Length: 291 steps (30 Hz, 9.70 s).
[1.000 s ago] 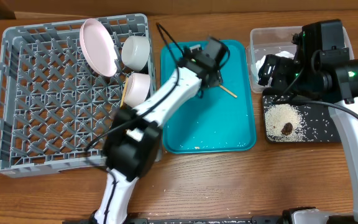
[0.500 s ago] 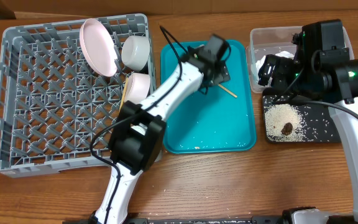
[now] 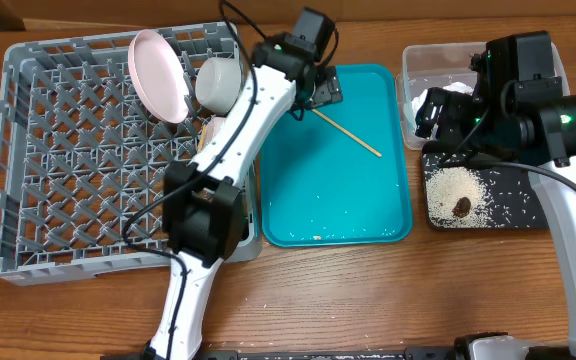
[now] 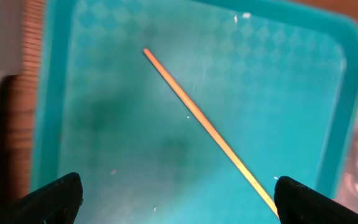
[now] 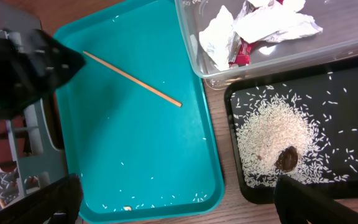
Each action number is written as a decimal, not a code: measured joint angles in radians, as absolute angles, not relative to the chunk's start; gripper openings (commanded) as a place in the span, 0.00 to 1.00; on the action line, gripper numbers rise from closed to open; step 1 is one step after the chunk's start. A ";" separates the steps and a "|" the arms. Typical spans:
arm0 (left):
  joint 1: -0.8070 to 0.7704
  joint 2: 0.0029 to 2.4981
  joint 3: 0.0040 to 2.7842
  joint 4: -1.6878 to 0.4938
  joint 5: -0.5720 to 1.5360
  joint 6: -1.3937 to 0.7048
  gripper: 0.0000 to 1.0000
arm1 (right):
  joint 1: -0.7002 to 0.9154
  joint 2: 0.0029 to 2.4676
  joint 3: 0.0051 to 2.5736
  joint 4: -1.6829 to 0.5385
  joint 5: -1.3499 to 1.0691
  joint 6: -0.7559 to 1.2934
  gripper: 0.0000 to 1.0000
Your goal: Sort waste into correct bins and load items into the dishwasher
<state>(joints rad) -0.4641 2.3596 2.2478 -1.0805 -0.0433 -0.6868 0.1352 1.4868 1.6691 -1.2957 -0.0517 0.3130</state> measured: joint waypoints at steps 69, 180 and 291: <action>-0.560 2.555 2.279 -1.237 0.071 -0.680 0.04 | 0.135 1.487 1.669 -1.296 -0.052 0.313 1.00; -0.096 1.604 2.454 -1.687 0.031 -0.308 1.00 | 0.152 1.393 1.669 -1.296 -0.038 0.313 1.00; -0.043 0.101 0.157 -0.024 -0.068 -0.294 1.00 | 0.104 0.013 0.019 -0.080 0.083 0.236 1.00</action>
<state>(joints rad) -0.0425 0.1009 0.1574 -0.0238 -0.0677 -0.2935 0.1043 0.0128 0.0185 -0.0795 0.0826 0.2356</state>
